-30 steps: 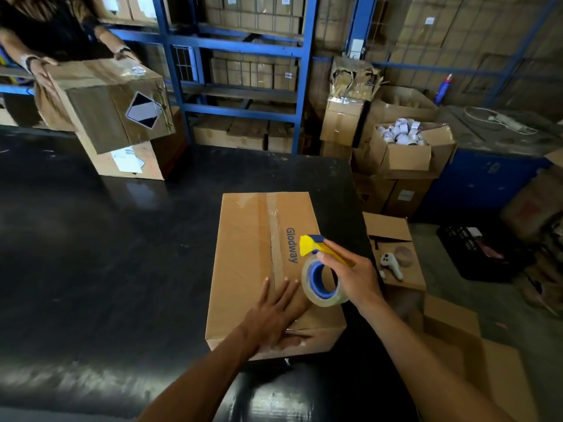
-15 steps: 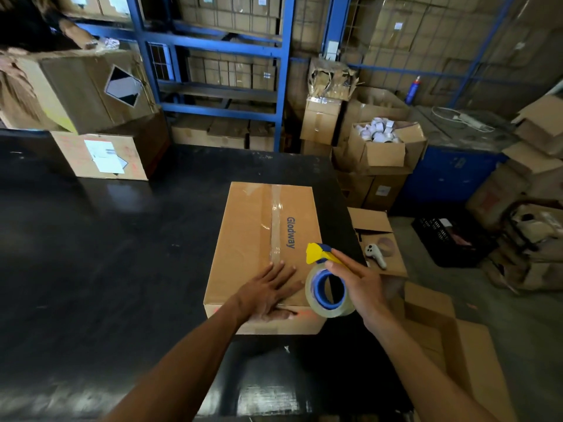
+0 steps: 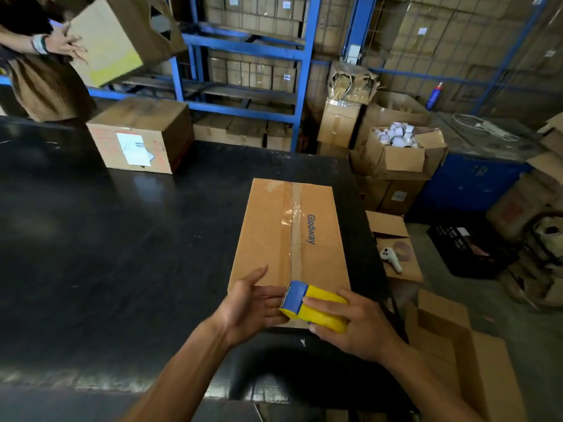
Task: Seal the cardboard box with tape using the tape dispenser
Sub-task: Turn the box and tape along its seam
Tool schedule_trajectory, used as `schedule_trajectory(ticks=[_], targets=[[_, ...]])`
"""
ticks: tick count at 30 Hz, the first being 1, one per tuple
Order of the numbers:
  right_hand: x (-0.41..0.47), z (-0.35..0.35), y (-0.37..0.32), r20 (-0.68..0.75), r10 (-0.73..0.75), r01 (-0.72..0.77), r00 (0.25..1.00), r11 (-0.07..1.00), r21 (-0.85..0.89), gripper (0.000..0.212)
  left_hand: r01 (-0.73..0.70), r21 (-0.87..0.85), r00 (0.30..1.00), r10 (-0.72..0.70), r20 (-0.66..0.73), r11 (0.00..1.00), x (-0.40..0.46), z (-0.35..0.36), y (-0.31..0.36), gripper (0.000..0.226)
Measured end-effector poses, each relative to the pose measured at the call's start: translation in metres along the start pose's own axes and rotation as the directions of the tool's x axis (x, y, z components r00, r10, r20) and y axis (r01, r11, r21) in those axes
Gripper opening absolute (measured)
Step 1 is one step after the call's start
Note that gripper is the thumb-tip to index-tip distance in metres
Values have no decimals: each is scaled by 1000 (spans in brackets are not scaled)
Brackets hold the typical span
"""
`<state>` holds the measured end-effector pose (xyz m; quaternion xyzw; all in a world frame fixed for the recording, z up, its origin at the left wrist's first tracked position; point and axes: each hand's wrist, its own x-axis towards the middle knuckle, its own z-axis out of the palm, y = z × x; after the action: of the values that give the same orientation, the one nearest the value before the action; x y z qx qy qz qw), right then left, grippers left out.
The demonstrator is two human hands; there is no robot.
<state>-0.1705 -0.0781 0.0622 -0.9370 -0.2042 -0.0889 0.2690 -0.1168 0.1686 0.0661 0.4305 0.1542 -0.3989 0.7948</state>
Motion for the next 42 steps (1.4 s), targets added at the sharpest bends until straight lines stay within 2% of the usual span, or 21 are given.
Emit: schedule_trajectory(ticks=[2,4,6,9,13,17,20,23,27,30,37,42], targets=[[-1,13,-1,54,25,-25,998,1000,-3,52,-5,40,998,7,-62,999,-5,-4,-8,56],[-1,19,-8,70,3,-7,998,999,54,52,-30,-1,993,29,-116,1000,-10,-13,-15,47],[1,24,-13,36,-17,11,999,986,166,50,-49,-42,986,42,-160,998,-11,-22,-19,34],[4,32,-15,-8,44,-39,999,945,324,50,-70,-61,976,55,-211,996,-13,-23,-21,10],[10,38,-17,-10,64,-57,998,938,341,50,-123,-31,947,108,-303,992,-7,-21,-18,9],[23,37,-19,72,8,-25,997,970,241,50,-191,131,871,230,-435,973,-2,-19,-14,11],[35,27,-18,115,-52,32,992,986,165,53,-249,146,831,288,-476,958,-2,-17,-7,12],[40,10,-6,169,-71,74,983,997,-14,51,-352,150,732,371,-572,924,-4,-40,2,10],[42,-3,9,278,-20,55,960,991,-118,50,-445,378,617,584,-527,812,2,-66,-5,8],[50,-4,4,327,-17,101,945,965,-243,54,-454,489,542,667,-512,745,14,-66,-22,7],[59,9,-11,366,-86,237,927,888,-393,47,-397,510,424,645,-635,763,30,-70,-34,10],[71,16,-16,447,39,205,894,851,-484,51,-395,482,394,618,-681,782,38,-71,-38,11]])
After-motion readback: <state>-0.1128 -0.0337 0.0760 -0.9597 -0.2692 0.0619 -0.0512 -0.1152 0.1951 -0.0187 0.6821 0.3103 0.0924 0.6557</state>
